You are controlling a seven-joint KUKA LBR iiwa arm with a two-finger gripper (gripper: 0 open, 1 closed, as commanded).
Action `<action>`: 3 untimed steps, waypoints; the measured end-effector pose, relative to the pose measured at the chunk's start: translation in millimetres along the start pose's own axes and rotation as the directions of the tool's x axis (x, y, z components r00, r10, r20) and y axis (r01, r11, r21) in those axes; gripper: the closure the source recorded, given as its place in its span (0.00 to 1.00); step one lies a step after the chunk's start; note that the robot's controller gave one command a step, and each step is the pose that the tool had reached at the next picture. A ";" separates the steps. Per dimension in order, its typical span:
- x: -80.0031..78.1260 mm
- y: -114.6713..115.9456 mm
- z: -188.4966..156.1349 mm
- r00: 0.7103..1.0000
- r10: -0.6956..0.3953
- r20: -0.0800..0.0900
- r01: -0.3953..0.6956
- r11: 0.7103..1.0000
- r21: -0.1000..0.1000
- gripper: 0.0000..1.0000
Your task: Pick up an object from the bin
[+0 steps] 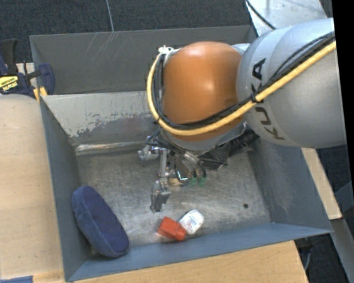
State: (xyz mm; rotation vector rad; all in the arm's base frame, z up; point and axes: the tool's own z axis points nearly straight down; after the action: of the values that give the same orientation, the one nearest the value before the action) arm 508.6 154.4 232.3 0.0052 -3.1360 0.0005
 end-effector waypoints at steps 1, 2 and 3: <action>23.9 -97.5 74.9 1.000 -0.002 -0.001 0.002 1.000 0.004 0.00; -38.3 -113.2 127.2 0.991 0.134 0.003 -0.134 0.991 -0.005 0.00; -40.6 -110.6 127.6 0.969 0.246 0.006 -0.246 0.969 -0.011 0.00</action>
Offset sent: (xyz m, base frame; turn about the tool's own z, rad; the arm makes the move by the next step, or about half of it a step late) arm -0.0227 -0.0919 -0.0713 -0.0094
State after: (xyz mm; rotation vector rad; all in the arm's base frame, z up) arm 548.9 43.9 104.4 -0.3841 -3.1202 -0.0143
